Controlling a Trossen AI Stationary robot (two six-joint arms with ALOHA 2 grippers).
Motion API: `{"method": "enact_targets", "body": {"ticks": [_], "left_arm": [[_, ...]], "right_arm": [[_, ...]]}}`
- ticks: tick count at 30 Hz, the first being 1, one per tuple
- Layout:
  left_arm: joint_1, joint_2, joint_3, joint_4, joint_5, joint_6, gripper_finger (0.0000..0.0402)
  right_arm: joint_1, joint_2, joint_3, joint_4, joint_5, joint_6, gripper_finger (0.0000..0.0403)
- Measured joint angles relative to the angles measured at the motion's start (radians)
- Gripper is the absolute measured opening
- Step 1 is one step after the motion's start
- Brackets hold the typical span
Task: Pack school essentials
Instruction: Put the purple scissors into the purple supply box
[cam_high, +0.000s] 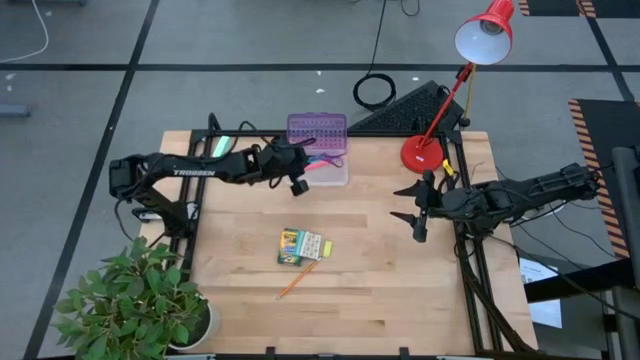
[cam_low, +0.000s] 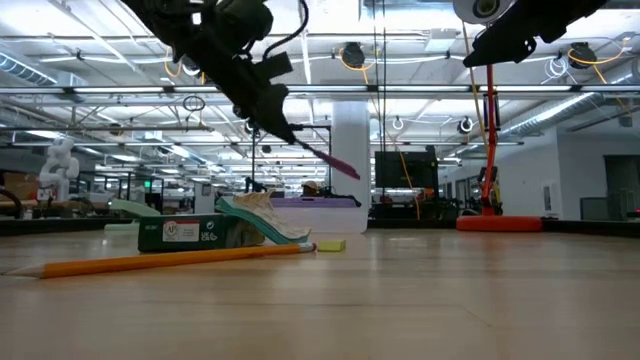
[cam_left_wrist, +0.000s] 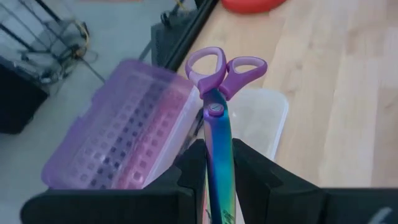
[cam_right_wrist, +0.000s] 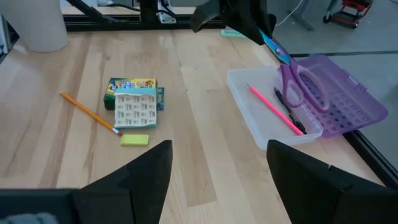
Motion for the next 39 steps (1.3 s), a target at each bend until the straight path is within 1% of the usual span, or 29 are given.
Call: {"method": "enact_targets", "body": {"ticks": [4,7,11,19,23,39], "left_arm": [[0.018,0.0,-0.014,-0.005,0.006,0.0,0.0067],[0.038,0.0,-0.037,-0.005,0.041,-0.004,0.0067],[0.055,0.013,-0.056,-0.007,0.044,-0.025,0.0067],[0.056,0.087,-0.055,0.073,0.054,-0.01,0.0067],[0.056,0.132,-0.055,0.072,0.053,-0.007,0.0067],[0.071,0.167,-0.055,0.123,0.049,-0.007,0.0067]], "right_arm": [[0.0,0.0,0.0,0.0,0.0,0.0,0.0256],[0.0,0.0,0.0,0.0,0.0,0.0,0.0256],[0.0,0.0,0.0,0.0,0.0,0.0,0.0256],[0.0,0.0,0.0,0.008,0.0,0.0,0.0256],[0.0,0.0,0.0,0.007,0.0,0.0,0.0256],[0.0,0.0,0.0,0.007,0.0,-0.004,0.0256]]}}
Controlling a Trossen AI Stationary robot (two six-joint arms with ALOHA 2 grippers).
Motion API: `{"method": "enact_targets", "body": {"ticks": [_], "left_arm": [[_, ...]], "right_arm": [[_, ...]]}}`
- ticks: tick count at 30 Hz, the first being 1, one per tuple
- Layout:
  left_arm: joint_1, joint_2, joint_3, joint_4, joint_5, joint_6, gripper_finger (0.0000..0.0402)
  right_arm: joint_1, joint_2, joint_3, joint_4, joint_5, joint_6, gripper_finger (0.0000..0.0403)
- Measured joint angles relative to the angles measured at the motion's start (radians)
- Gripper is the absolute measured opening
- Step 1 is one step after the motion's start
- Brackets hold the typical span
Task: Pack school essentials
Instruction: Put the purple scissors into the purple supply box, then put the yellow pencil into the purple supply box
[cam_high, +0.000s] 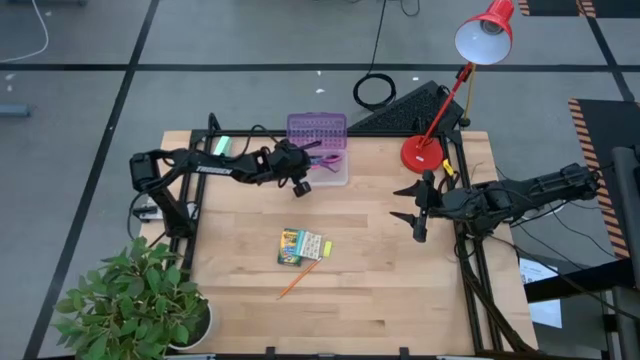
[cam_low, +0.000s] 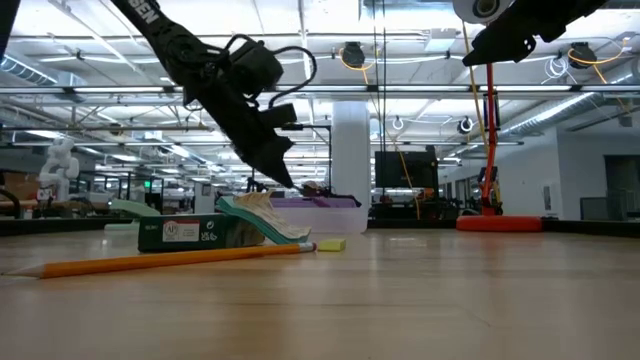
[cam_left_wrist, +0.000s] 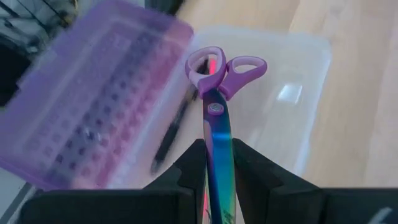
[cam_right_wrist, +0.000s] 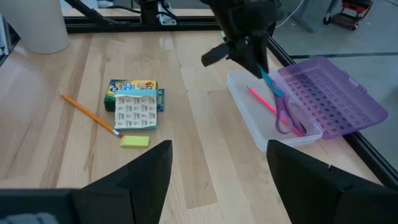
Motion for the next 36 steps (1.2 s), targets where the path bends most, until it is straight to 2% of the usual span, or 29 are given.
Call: {"method": "enact_targets", "body": {"ticks": [20,30,36], "left_arm": [[0.004,0.055,0.0,0.005,-0.003,-0.038,0.0069],[0.004,0.055,0.0,0.004,-0.018,-0.081,0.013],[0.003,0.055,0.0,0.011,-0.021,-0.105,0.0144]], "right_arm": [[0.0,0.0,0.0,0.0,0.0,0.003,0.0256],[0.0,0.0,0.0,0.0,0.0,0.003,0.0256],[0.0,0.0,0.0,0.0,0.0,0.003,0.0256]]}}
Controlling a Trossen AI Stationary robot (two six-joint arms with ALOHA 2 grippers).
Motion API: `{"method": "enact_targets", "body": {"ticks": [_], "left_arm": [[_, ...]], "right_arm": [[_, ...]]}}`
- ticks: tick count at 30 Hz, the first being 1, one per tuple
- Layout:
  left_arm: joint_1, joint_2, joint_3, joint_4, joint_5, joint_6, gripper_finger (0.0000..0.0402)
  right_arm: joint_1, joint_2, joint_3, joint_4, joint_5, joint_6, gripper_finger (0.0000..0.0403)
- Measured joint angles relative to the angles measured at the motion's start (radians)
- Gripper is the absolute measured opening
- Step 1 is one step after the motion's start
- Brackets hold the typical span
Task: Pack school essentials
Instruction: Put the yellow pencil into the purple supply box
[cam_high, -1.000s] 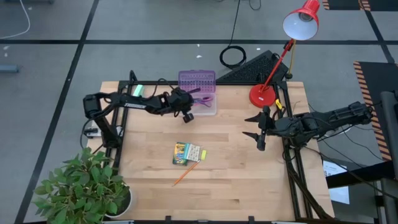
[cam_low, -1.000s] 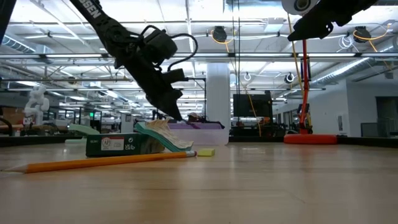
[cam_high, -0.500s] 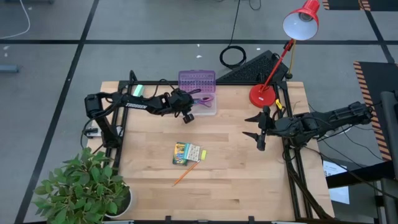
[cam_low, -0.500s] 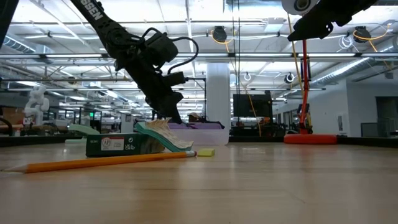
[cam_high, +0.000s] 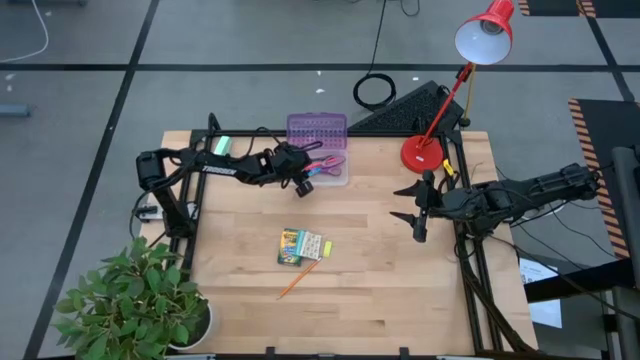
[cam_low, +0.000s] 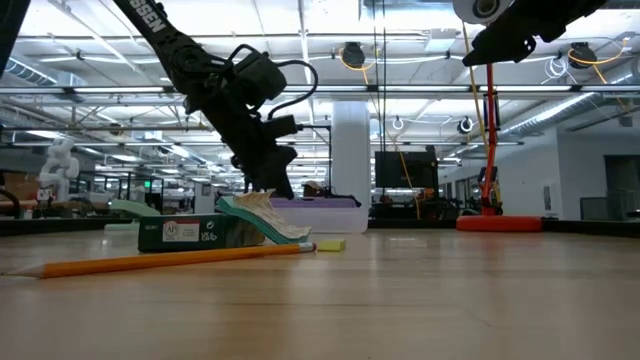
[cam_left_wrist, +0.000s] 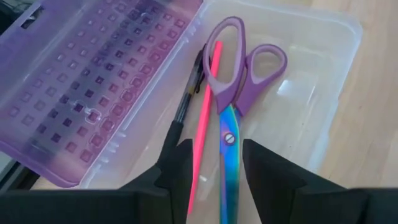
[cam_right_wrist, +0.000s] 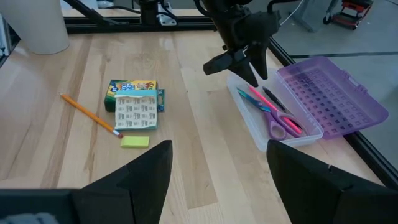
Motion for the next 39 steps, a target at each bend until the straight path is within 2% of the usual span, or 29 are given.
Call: {"method": "enact_targets", "body": {"ticks": [8,16,22,28,34,39], "left_arm": [[-0.046,-0.035,0.004,0.027,-0.055,-0.022,0.0145],[-0.176,-0.157,0.004,0.005,-0.144,-0.032,0.0145],[-0.334,-0.23,0.005,-0.056,-0.227,-0.088,0.0145],[-0.525,-0.283,0.005,-0.143,-0.302,-0.222,0.0145],[-0.724,-0.284,0.005,-0.155,-0.362,-0.329,0.0145],[-0.871,-0.282,0.005,-0.162,-0.46,-0.449,0.0145]], "right_arm": [[0.0,0.0,0.0,0.0,0.0,0.0,0.0256],[0.0,0.0,0.0,0.003,0.0,0.0,0.0256],[-0.001,0.001,0.0,0.016,0.0,-0.013,0.0256],[-0.001,0.001,0.0,0.035,0.0,-0.029,0.0256],[-0.001,0.001,0.0,0.038,0.0,-0.049,0.0256],[-0.001,0.001,0.0,0.044,0.0,-0.066,0.0256]]}}
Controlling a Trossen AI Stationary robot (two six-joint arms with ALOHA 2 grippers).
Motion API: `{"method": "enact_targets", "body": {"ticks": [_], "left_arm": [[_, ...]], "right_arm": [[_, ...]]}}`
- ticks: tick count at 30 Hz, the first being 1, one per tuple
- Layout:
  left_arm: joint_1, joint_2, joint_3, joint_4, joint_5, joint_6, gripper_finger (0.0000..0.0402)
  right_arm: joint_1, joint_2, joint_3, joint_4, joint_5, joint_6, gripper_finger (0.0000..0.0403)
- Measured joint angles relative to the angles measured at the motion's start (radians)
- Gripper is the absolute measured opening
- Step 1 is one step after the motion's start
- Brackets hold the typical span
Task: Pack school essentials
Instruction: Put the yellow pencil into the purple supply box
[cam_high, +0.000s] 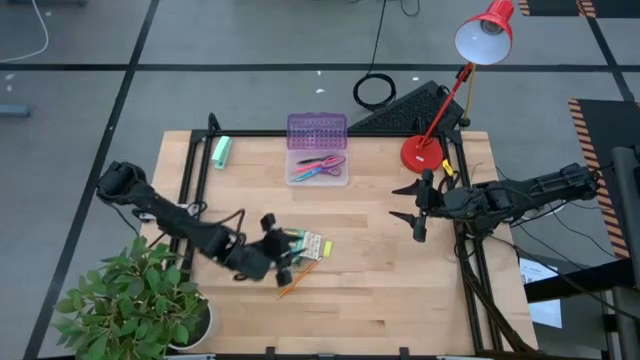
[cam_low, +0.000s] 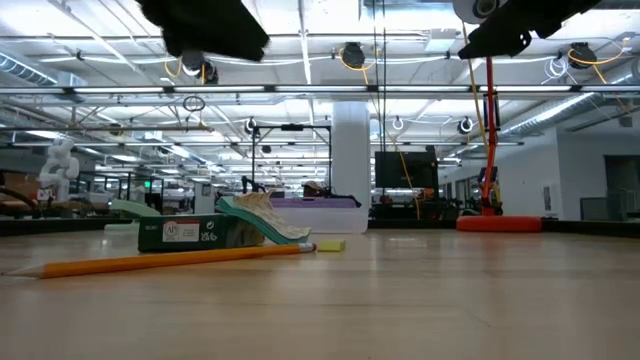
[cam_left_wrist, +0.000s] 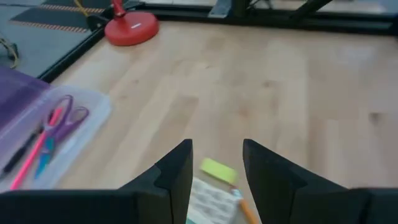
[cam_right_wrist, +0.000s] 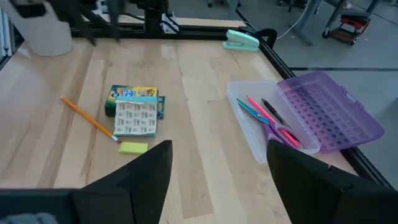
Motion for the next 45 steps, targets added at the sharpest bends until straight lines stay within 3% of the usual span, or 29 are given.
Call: {"method": "enact_targets", "body": {"ticks": [7,16,24,36,45], "left_arm": [[-0.154,0.014,0.0,-0.008,-0.074,-0.142,0.0145],[-0.241,0.129,-0.001,-0.006,-0.095,-0.236,0.0145],[-0.264,0.227,0.0,-0.006,-0.089,-0.282,0.0145],[-0.259,0.373,0.0,-0.01,0.0,-0.489,0.0146],[-0.231,0.407,0.001,-0.049,0.036,-0.56,0.0146]], "right_arm": [[0.0,0.0,0.0,0.017,0.0,-0.015,0.0256],[0.0,0.0,0.0,0.016,0.0,-0.02,0.0256],[0.0,0.0,0.0,0.016,0.0,-0.02,0.0256],[0.0,0.0,0.0,0.016,0.0,-0.035,0.0256],[0.0,0.0,0.0,0.016,0.0,-0.035,0.0256]]}}
